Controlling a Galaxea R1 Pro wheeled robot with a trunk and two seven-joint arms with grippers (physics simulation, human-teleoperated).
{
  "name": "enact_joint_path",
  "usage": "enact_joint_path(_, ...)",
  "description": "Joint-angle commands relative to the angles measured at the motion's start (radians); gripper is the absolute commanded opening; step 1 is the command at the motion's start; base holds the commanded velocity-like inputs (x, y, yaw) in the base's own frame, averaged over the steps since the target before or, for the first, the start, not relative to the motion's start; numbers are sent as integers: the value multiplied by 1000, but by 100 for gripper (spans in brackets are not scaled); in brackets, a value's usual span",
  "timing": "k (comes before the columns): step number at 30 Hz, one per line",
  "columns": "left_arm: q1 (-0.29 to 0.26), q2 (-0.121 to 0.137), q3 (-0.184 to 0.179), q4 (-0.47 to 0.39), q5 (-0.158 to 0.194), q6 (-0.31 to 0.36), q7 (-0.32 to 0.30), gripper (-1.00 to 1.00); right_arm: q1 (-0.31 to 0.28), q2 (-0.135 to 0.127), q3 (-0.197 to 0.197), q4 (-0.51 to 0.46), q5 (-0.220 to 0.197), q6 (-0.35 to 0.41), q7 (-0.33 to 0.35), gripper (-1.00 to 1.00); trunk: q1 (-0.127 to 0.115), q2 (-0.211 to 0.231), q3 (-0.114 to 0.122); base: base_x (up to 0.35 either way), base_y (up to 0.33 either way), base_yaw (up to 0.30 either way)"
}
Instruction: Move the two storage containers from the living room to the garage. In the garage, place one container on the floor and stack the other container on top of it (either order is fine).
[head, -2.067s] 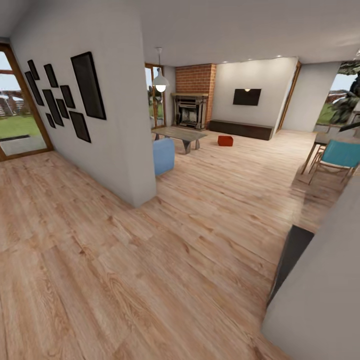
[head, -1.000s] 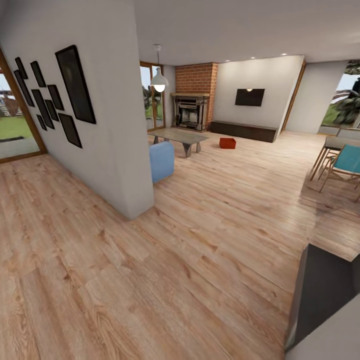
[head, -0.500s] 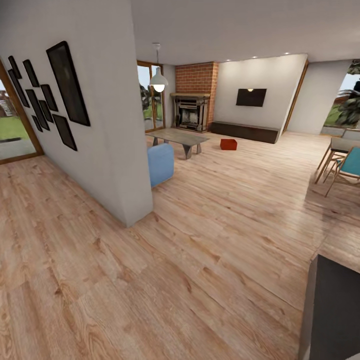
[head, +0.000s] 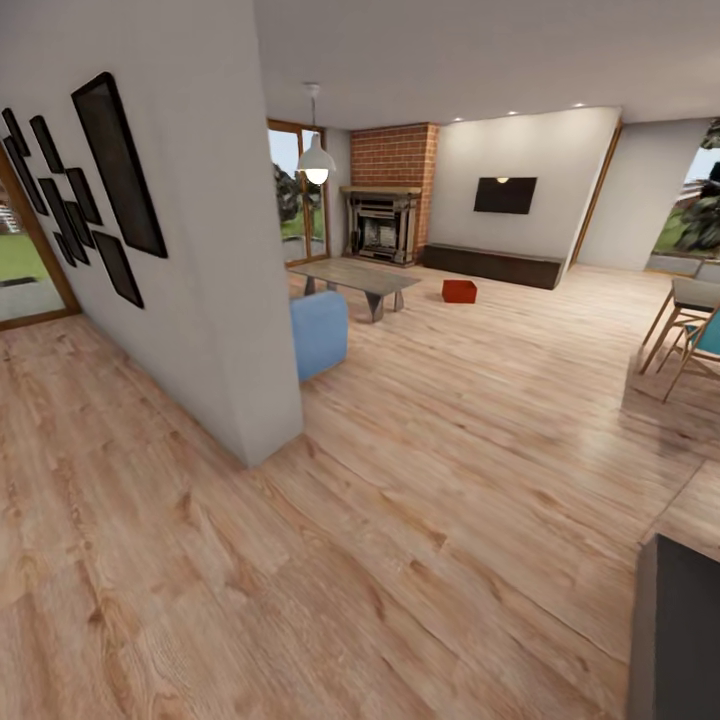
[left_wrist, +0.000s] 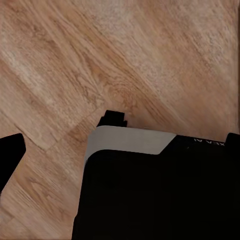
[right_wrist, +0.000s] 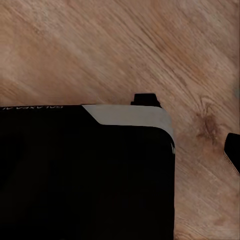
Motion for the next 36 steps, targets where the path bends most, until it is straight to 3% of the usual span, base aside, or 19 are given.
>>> enact_joint_path(1,-1,0,-3,0,8,3,3,100,-1,1,8,3,-9,-4,-1,100,1,-1,-1,323,0,-24)
enact_joint_path(36,-1,0,-3,0,8,3,3,100,-1,1,8,3,-9,-7,-1,100,1,-1,-8,323,0,-134)
